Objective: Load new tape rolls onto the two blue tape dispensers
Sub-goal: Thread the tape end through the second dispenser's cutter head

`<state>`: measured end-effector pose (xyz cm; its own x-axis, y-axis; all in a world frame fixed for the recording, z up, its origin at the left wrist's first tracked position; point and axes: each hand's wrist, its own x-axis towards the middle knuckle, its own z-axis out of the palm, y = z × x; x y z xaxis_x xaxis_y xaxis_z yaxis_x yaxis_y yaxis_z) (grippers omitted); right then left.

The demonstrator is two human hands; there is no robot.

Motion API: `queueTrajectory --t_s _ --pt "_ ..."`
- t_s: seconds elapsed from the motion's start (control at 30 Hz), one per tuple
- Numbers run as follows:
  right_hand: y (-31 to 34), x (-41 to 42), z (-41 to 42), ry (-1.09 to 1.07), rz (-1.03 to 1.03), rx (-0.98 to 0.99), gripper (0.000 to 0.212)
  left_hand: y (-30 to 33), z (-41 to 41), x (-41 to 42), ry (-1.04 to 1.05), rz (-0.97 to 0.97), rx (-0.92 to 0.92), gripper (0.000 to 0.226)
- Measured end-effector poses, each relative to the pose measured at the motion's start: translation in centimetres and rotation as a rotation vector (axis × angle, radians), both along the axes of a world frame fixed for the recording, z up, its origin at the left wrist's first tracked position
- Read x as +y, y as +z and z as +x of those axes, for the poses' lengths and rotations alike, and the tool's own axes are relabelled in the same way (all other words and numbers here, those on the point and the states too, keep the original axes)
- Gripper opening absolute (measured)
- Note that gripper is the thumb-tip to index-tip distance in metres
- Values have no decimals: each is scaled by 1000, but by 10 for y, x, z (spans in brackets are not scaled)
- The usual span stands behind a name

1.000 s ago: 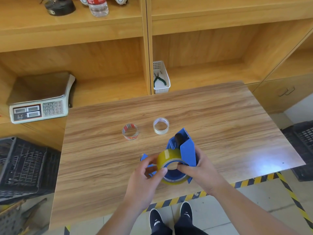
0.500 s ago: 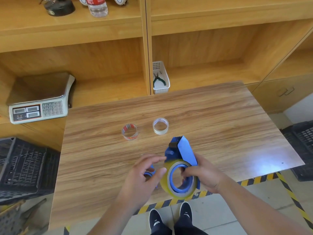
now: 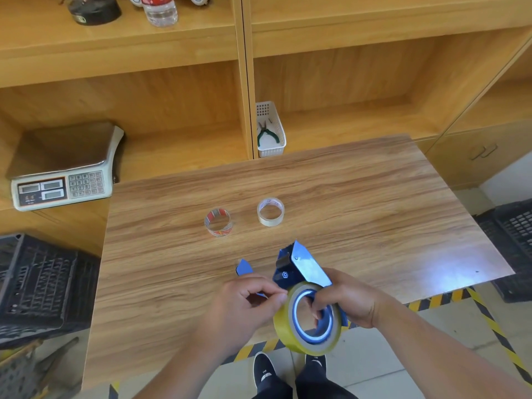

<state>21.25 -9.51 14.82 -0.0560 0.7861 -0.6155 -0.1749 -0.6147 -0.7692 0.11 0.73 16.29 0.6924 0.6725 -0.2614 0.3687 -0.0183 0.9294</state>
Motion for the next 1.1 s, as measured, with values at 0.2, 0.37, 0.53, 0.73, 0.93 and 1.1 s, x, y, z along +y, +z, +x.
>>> queueTrajectory --t_s 0.2,0.37,0.53,0.73,0.93,1.1 --pt "-6 -5 2 18 -75 172 18 2 -5 -7 -18 -36 -36 23" --pt "-2 -7 2 144 -79 286 18 8 -10 -2 -127 -65 -26 24" --pt "-2 -6 4 169 -70 340 14 8 -13 -4 -150 107 -44 13" --pt "-8 -6 4 122 -76 312 9 5 -13 -12 -194 411 24 18" --pt "-13 -6 2 113 -84 301 9 7 -9 -14 -213 571 100 6" --pt "-13 -8 0 161 -105 342 13 7 -8 -14 -216 472 145 3"
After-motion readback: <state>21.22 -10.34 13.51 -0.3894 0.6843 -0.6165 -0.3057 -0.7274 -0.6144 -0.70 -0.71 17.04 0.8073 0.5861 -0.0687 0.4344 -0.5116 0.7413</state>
